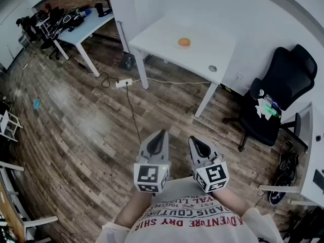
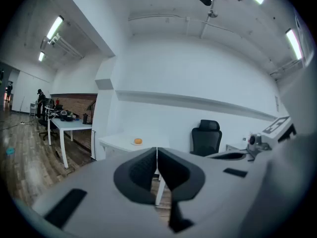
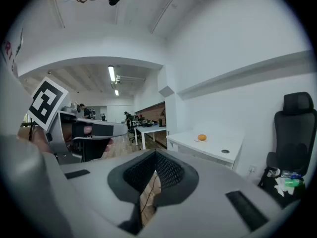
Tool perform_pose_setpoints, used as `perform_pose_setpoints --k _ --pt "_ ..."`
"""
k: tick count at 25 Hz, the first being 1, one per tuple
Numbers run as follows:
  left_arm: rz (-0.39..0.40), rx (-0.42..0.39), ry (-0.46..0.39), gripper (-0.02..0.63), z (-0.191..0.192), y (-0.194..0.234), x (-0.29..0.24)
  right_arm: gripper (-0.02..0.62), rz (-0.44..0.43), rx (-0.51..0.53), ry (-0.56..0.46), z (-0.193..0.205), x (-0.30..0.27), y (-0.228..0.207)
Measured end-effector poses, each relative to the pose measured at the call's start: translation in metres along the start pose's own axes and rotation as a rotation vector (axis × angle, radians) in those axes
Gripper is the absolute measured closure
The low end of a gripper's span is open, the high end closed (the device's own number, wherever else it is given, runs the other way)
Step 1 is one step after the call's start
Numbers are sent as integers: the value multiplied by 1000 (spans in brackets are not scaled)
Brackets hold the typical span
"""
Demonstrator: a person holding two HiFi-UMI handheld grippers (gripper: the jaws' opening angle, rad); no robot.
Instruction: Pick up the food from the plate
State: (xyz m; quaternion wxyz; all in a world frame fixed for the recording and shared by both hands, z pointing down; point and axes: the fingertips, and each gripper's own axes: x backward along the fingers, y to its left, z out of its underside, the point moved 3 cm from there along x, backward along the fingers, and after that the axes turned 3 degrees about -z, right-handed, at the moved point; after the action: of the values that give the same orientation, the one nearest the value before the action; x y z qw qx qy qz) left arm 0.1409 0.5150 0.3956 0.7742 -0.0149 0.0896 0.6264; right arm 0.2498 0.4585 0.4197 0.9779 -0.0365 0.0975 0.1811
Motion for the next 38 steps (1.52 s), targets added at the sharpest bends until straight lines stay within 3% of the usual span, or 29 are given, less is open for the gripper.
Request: perform_pose_setpoints --k 13,23,31,38 --pt "4 0 13 598 2 16 -12 583 18 -27 -5 -1 -18 -3" --pt "-25 34 55 598 19 32 -26 582 22 -51 46 11 -36 -20" --pt "-101 41 88 598 16 56 -81 582 -30 -73 64 11 -89 -64" --pt "-134 29 112 598 -2 72 -171 581 -52 -109 60 -9 -156 -142"
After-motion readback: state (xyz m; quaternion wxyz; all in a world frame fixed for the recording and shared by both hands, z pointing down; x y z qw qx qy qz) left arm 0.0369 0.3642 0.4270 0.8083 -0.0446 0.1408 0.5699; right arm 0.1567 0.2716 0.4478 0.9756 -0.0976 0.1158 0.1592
